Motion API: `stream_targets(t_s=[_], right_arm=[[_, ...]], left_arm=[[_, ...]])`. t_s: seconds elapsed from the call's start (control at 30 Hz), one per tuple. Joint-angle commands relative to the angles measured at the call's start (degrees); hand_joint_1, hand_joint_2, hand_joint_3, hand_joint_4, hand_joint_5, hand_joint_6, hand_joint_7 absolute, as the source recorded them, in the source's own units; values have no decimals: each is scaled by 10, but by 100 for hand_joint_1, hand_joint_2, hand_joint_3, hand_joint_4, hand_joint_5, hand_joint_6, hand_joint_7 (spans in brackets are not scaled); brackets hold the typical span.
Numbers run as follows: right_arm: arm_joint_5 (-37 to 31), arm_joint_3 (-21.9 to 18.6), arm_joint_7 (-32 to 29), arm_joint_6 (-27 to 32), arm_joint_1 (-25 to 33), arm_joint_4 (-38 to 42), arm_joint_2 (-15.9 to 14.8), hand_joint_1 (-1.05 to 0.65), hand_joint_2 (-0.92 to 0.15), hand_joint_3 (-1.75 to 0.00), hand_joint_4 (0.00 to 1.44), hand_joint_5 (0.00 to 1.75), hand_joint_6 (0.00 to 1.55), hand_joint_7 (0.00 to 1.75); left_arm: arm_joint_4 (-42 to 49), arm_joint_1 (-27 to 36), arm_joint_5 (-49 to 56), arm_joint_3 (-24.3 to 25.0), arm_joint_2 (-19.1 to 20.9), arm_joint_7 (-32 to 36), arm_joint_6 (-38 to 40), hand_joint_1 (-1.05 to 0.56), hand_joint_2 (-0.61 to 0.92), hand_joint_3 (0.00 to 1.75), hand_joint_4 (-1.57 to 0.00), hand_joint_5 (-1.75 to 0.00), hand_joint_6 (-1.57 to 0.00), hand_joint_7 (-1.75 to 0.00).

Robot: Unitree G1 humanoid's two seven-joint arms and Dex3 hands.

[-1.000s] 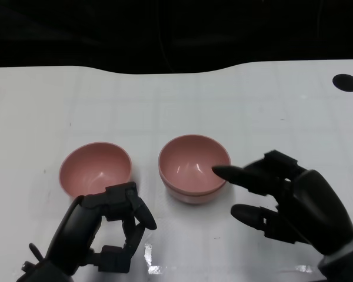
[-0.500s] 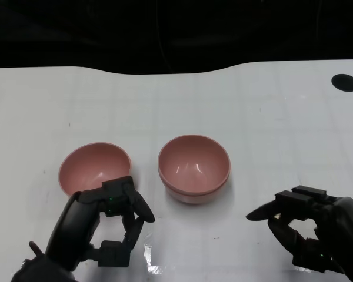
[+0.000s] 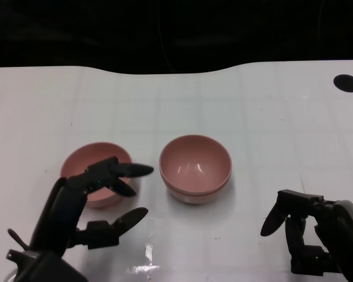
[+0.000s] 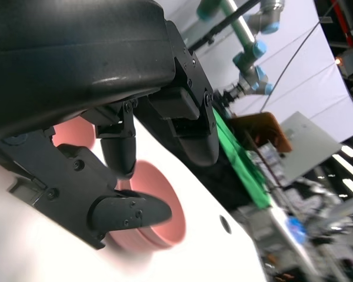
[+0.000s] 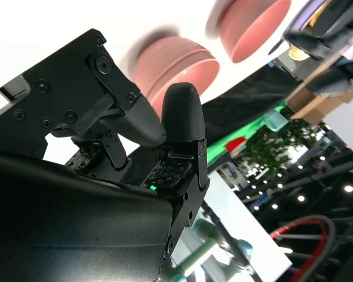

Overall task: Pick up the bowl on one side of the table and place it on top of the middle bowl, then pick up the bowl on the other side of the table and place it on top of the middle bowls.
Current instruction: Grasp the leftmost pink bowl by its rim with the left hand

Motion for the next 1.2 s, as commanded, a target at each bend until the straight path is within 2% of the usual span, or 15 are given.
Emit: stream_targets(t_s=[0.03,0.23,0.4,0.57,0.73,1.07,1.17,1.2], right_arm=[[11,-9,9,15,-3,3,2,-7,-12,-172,98,175,84,154],[19,-8,21,21,-6,8,3,-7,-12,-169,98,175,84,155],[16,-7,24,23,-7,10,4,-8,-13,-168,98,175,84,154],[14,-7,23,24,-7,10,7,-9,-13,-167,98,175,84,153],[9,-6,23,28,-7,4,12,-9,-13,-168,97,175,84,152],[0,-6,23,43,-3,-12,17,-10,-14,-167,97,175,84,152],[-4,-6,21,43,-3,-13,18,-10,-14,-166,97,175,84,152],[-5,-6,20,42,-3,-13,19,-10,-14,-166,97,175,84,151]], left_arm=[[-58,14,45,8,19,21,40,-51,92,6,-44,-84,-58,-14],[-167,21,201,11,62,32,166,-63,92,4,-26,-74,-42,-2],[-192,4,335,-15,102,38,241,-62,87,0,-42,-48,-47,-2],[-176,-23,382,-51,130,-1,296,-59,83,0,-50,-44,-53,-3],[-133,-60,424,-94,154,-26,335,-60,86,0,-57,-33,-57,-1],[-10,-146,442,-181,164,-91,391,-57,90,1,-67,-22,-60,-1],[40,-173,440,-206,166,-95,391,-56,92,2,-77,-24,-65,-3],[56,-180,438,-212,167,-88,386,-55,92,4,-85,-28,-68,-4]])
